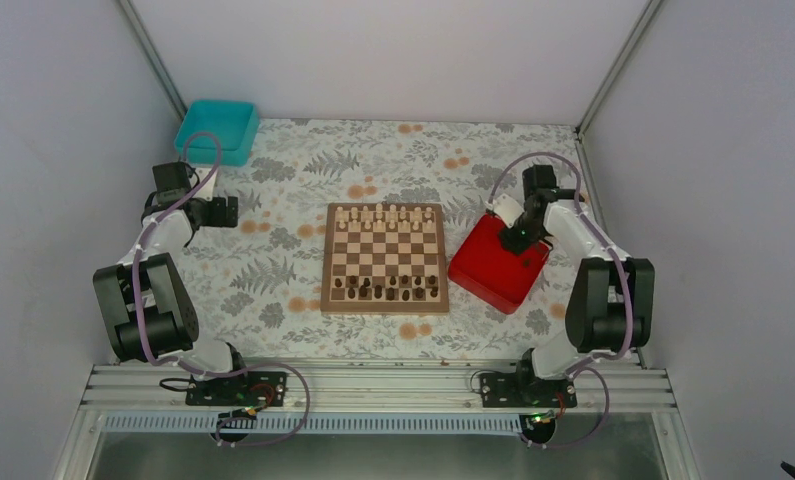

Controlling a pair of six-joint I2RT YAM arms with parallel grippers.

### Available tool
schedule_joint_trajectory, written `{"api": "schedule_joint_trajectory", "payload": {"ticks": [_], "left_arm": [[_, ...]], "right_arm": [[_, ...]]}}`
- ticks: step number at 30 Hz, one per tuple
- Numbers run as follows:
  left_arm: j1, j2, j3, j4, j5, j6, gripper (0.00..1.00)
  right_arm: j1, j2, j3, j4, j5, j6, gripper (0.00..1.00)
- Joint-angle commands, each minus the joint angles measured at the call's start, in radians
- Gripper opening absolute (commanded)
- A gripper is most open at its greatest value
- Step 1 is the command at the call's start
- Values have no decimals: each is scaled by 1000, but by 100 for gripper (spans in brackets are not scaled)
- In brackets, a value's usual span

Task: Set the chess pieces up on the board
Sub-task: Pick up the chess piece from the storage box.

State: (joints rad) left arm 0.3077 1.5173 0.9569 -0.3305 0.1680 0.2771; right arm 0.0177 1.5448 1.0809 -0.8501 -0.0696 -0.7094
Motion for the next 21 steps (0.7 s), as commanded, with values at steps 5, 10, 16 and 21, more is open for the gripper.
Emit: {"api": "schedule_joint_trajectory", "payload": {"ticks": [5, 10, 16, 21], "left_arm": [[14, -22, -7, 10, 18, 1, 100], [17, -21, -6, 10, 10, -2, 100], [20, -17, -6, 10, 14, -2, 100], [21, -17, -6, 10, 15, -2, 100]], "right_arm": [[-17, 104, 23, 127, 59, 39, 42], [-18, 138, 20, 144, 57, 45, 42], [-19, 160, 5, 147, 61, 43, 42], [-19, 154, -19, 173, 81, 39, 43]]}}
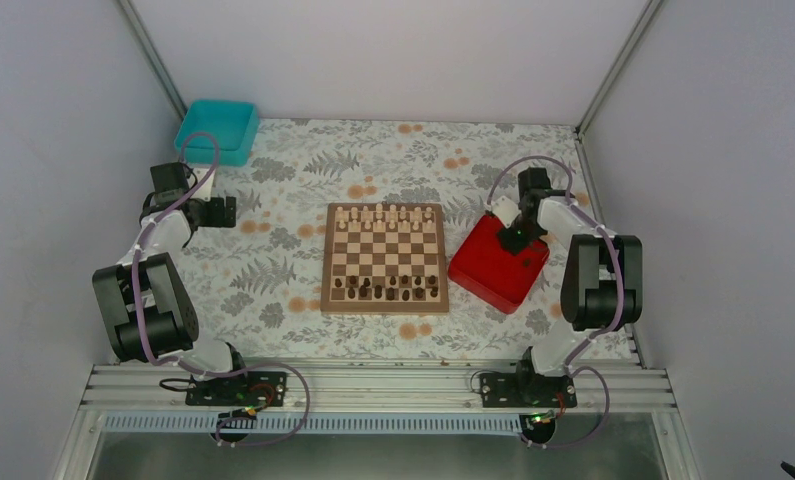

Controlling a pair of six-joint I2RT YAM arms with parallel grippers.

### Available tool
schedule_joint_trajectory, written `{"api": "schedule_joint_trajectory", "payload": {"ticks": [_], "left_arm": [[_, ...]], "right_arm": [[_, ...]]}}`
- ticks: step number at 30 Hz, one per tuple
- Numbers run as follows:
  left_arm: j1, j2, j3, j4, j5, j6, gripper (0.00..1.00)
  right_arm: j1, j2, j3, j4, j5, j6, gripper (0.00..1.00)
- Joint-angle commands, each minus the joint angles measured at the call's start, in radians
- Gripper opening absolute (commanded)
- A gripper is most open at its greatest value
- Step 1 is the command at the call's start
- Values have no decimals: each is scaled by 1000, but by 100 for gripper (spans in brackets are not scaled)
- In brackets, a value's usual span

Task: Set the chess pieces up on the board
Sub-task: Pick up the chess piece from the storage box, then place the chess piece on the chessboard.

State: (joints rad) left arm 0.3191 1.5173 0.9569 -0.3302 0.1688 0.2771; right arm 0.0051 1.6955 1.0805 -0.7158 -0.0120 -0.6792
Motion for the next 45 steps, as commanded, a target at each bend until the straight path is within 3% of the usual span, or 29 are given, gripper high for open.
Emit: {"api": "schedule_joint_trajectory", "payload": {"ticks": [1, 8, 13, 26, 31, 36, 45], "left_arm": [[9, -17, -6, 10, 15, -3, 100], [9, -15, -3, 7, 22, -4, 100], [9, -13, -3, 7, 24, -4, 100], [10, -13, -1, 5, 26, -4, 100], [9, -11, 0, 6, 26, -4, 100], [11, -14, -1, 6, 24, -4, 100], [11, -14, -4, 11, 16, -3, 100]], "right_arm": [[-7, 0, -20, 42, 23, 10, 43], [-7, 2, -33, 37, 15, 6, 42], [-6, 15, -54, 38, 12, 6, 28], [29, -39, 13, -69, -16, 20, 6], [154, -122, 122, -197, -26, 44, 5], [355, -140, 293, -314, -39, 78, 5], [692, 37, 581, -439, -144, 67, 6]]}}
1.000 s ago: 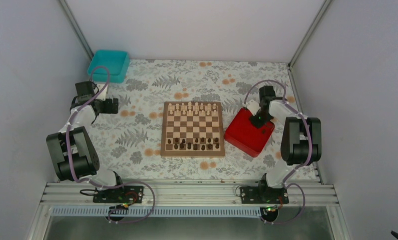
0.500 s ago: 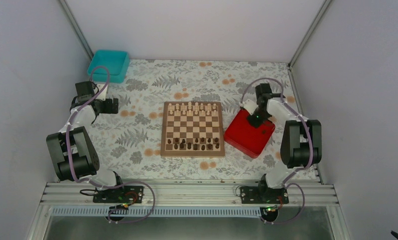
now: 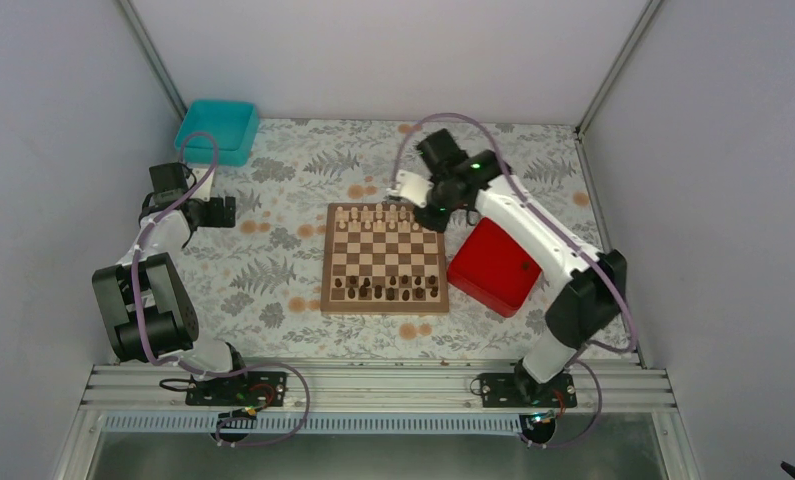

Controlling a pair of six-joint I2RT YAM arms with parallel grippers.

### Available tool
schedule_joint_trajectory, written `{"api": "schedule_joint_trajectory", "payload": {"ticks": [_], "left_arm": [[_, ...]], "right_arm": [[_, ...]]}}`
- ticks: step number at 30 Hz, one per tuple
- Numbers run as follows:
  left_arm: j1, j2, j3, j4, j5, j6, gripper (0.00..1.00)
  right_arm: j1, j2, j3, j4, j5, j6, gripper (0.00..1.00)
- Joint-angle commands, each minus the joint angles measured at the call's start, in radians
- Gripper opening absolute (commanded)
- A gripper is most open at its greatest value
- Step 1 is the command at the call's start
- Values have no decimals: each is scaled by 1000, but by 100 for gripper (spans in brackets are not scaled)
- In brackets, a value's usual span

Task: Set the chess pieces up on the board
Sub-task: Place the chess piece on the chessboard.

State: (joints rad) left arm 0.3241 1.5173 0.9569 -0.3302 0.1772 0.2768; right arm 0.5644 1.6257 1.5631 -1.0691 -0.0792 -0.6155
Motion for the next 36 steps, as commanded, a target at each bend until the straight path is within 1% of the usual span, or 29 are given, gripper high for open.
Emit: {"api": "schedule_joint_trajectory", "payload": {"ticks": [1, 6, 9, 11, 21, 29, 36], "left_arm": [[6, -9, -2, 10, 6, -4, 100], [6, -13, 0, 8, -4, -4, 100], [7, -20, -3, 10, -14, -2, 100], [7, -22, -3, 11, -19, -2, 100], [9, -12, -6, 16, -19, -2, 100], [10, -18, -10, 18, -10, 1, 100], [13, -15, -11, 19, -7, 2, 100]], "right_arm": [[175, 138, 138, -92, -84, -1, 6], [358, 289, 312, -122, -105, -37, 7], [439, 370, 353, -130, -95, -62, 7], [466, 412, 363, -128, -82, -73, 7], [517, 527, 349, -69, -72, -82, 8], [517, 585, 356, -58, -60, -89, 8], [516, 603, 353, -46, -33, -88, 8]]}}
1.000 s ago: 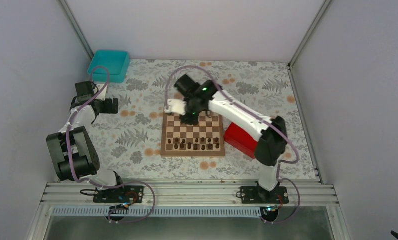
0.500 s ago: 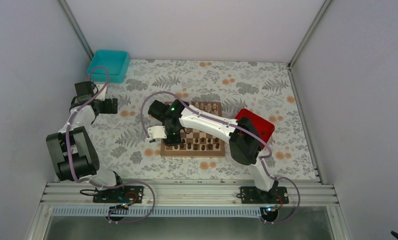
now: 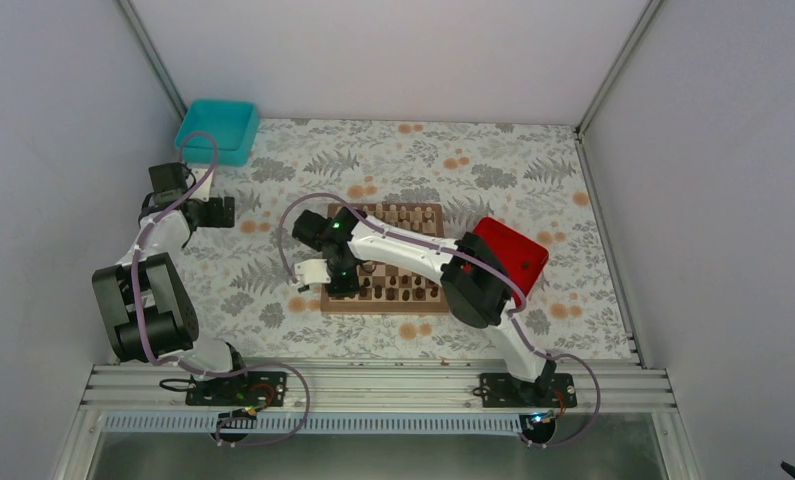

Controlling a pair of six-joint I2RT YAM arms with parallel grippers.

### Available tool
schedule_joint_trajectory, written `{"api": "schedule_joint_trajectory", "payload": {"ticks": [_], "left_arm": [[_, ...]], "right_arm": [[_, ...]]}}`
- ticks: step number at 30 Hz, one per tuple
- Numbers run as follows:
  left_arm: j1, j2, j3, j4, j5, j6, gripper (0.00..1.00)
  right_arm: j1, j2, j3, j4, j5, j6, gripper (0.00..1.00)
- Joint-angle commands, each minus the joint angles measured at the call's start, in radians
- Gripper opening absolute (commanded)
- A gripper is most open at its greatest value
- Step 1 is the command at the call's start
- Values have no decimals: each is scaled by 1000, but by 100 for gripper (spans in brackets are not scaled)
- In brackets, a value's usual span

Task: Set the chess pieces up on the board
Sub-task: Place the chess piece on the chessboard, then pick up the chess piece from the storage box.

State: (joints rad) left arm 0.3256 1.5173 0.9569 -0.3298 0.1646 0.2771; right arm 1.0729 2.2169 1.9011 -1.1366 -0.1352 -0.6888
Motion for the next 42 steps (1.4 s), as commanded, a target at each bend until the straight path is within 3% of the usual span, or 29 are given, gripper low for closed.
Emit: {"api": "schedule_joint_trajectory", "payload": {"ticks": [1, 18, 27, 32, 37, 42], "left_arm": [[10, -17, -11, 18, 6, 2, 100], [15, -14, -11, 20, 18, 2, 100], [15, -5, -10, 23, 21, 2, 100], [15, -5, -8, 20, 22, 2, 100], [15, -5, -9, 20, 22, 2, 100], [15, -5, -7, 19, 24, 2, 100]], "right_arm": [[7, 12, 15, 25, 27, -14, 9], [4, 48, 30, 35, 40, -17, 11], [-1, -34, 86, -17, 30, -12, 33], [-20, -112, 109, -52, 73, 4, 38], [-102, -244, 86, -66, 95, 28, 39], [-286, -421, -5, -49, 70, 30, 40]]}}
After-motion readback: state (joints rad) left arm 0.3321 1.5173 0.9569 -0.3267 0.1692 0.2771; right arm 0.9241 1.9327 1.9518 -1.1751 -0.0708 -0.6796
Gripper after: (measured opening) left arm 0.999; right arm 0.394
